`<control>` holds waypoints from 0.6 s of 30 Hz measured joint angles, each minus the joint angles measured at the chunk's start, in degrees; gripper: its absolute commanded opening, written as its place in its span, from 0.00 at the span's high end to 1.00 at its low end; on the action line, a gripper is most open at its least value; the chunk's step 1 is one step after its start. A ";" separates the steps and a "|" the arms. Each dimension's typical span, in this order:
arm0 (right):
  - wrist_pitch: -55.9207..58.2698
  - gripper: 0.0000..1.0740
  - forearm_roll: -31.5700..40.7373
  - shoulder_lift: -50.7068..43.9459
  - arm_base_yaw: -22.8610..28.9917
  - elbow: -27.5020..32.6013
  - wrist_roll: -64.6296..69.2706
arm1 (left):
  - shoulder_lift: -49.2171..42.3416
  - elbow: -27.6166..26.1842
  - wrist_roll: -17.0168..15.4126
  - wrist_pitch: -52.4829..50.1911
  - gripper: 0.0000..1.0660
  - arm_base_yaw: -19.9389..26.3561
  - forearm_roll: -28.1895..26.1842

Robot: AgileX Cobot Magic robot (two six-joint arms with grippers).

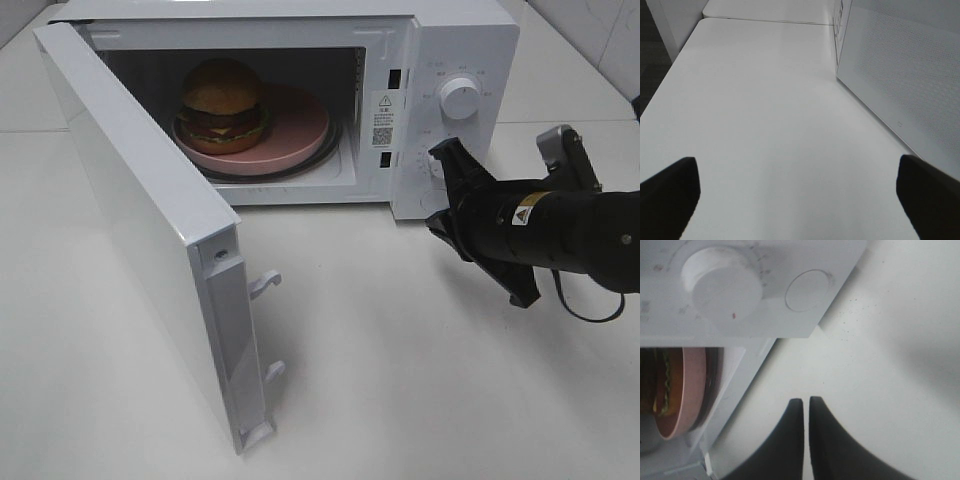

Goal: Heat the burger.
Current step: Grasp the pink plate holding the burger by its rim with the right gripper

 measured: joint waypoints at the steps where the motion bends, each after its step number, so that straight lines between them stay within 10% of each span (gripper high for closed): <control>1: 3.38 0.98 -2.12 -2.06 0.00 0.06 -2.86 | 0.00 0.00 0.00 0.00 0.06 0.00 0.00; 18: 37.76 0.94 -3.78 -17.82 0.00 -2.41 -39.13 | 0.00 0.00 0.00 0.00 0.06 0.00 0.00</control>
